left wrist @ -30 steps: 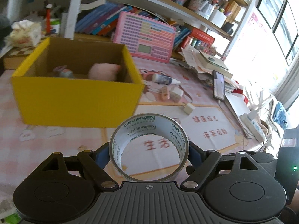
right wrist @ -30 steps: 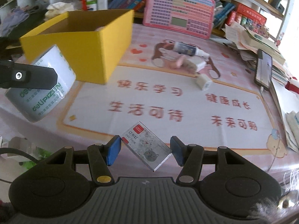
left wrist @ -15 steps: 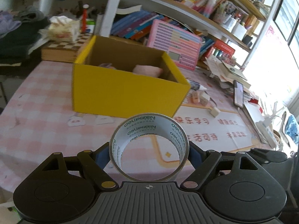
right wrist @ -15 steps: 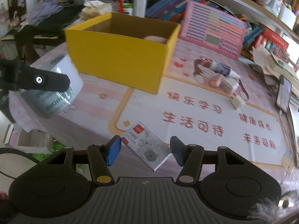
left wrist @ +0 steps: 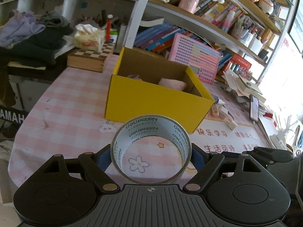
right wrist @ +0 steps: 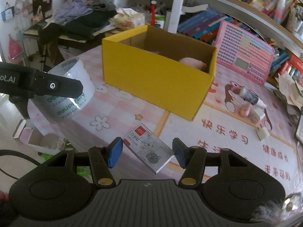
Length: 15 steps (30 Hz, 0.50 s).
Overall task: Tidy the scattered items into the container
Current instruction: 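Lift the tape roll with the left tool while the right tool grasps the small box, then carry the tape roll and small box over the yellow box with both tools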
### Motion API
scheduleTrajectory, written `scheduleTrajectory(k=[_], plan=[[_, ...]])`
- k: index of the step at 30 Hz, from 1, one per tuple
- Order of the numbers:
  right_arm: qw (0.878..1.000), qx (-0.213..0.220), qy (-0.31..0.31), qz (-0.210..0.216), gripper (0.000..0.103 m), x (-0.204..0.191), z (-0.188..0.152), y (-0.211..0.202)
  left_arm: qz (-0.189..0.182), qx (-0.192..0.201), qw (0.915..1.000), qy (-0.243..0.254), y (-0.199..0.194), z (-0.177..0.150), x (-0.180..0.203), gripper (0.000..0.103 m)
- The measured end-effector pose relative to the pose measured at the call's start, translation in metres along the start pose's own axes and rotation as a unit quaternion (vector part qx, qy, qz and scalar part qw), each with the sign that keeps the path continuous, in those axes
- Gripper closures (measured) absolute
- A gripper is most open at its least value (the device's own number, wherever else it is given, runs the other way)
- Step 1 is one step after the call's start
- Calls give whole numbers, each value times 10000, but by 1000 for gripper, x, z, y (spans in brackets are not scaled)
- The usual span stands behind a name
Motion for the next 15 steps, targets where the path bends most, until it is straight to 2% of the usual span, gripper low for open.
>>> scheduleTrajectory(k=[10, 15], plan=[[9991, 378, -108, 153, 47, 1, 28, -1, 110, 340, 9992, 185, -3, 23, 4, 19], [9979, 598, -148, 201, 47, 11, 50, 0, 156, 499, 9980, 351, 3, 47, 7, 19]])
Point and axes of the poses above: each gripper's, at about its wrist camera, not at the fingertips, and y roughly the way its jaws point, x to its right, z to its top, the point moved 9 cm from there along y, roughly the way its jaws point, and after that the axes turned 6 degrees about -z, right-handed, at the moved point
